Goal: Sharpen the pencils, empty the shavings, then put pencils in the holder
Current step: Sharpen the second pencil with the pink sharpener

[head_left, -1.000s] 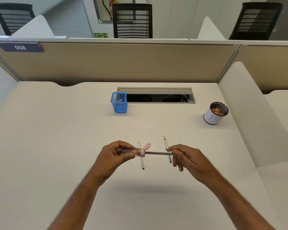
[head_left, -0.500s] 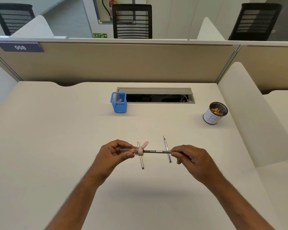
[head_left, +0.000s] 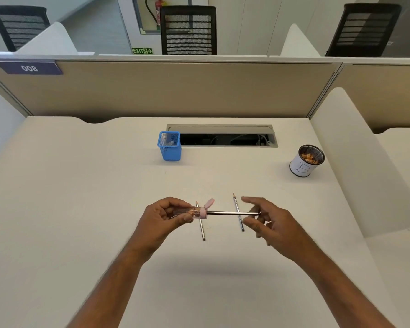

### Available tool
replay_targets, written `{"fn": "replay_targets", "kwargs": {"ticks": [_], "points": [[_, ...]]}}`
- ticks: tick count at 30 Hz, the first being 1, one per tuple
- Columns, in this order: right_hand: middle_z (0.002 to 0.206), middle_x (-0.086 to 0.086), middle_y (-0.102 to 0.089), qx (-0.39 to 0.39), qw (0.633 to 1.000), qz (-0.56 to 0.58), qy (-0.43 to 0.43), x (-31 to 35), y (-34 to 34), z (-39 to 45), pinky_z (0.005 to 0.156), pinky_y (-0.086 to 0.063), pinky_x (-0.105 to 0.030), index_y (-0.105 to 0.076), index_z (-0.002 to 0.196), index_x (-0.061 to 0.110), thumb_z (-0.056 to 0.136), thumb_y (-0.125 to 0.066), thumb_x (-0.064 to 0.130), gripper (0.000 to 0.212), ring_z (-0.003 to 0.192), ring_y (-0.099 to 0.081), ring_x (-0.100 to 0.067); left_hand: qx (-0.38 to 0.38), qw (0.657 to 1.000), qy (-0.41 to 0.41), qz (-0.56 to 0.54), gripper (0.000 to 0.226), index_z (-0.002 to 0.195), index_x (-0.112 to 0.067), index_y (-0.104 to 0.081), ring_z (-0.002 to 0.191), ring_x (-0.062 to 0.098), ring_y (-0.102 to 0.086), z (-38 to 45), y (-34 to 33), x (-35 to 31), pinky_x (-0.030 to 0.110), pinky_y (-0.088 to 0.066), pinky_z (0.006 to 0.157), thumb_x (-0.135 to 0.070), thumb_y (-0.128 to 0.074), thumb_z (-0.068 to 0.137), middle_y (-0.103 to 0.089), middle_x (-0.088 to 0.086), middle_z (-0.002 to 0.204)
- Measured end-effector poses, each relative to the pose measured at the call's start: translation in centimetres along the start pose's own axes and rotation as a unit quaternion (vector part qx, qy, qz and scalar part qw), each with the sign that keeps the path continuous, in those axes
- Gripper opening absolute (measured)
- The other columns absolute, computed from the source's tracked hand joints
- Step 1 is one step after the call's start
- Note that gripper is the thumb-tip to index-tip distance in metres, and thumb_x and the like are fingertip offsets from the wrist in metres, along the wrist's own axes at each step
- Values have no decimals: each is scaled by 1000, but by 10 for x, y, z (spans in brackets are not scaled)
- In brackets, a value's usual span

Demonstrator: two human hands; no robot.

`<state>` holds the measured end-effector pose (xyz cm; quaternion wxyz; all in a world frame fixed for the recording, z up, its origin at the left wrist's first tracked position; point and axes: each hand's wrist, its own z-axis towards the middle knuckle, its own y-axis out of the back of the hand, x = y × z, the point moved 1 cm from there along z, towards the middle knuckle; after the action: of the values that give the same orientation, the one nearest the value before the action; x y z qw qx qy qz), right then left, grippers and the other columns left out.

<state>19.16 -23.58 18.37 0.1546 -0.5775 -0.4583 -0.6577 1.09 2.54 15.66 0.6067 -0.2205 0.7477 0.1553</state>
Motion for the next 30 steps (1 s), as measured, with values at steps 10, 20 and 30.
{"fn": "replay_targets", "kwargs": {"ticks": [10, 20, 30], "points": [[90, 8, -78, -62, 996, -43, 42, -3, 1, 1, 67, -56, -24, -78, 107, 39, 99, -76, 11, 29, 79, -75, -16, 10, 1000, 6, -8, 24, 105, -24, -83, 111, 29, -84, 1, 0, -1, 35, -68, 100, -19, -96, 85, -88, 9, 113], [57, -5, -67, 1, 998, 59, -24, -9, 0, 6, 57, -40, -11, -77, 93, 23, 106, -54, 42, 32, 50, -54, -6, 16, 1000, 11, -6, 26, 102, -28, -84, 110, 24, -84, -4, -5, 0, 25, -66, 92, -33, -95, 78, -88, 7, 113], [93, 7, -80, -39, 999, 3, 37, -3, 5, 1, 77, -52, -12, -75, 108, 43, 99, -77, 16, 28, 83, -77, -16, 5, 1000, 8, -16, 31, 102, -29, -84, 107, 28, -85, -4, -2, -2, 27, -67, 92, -39, -95, 75, -89, 8, 112]]}}
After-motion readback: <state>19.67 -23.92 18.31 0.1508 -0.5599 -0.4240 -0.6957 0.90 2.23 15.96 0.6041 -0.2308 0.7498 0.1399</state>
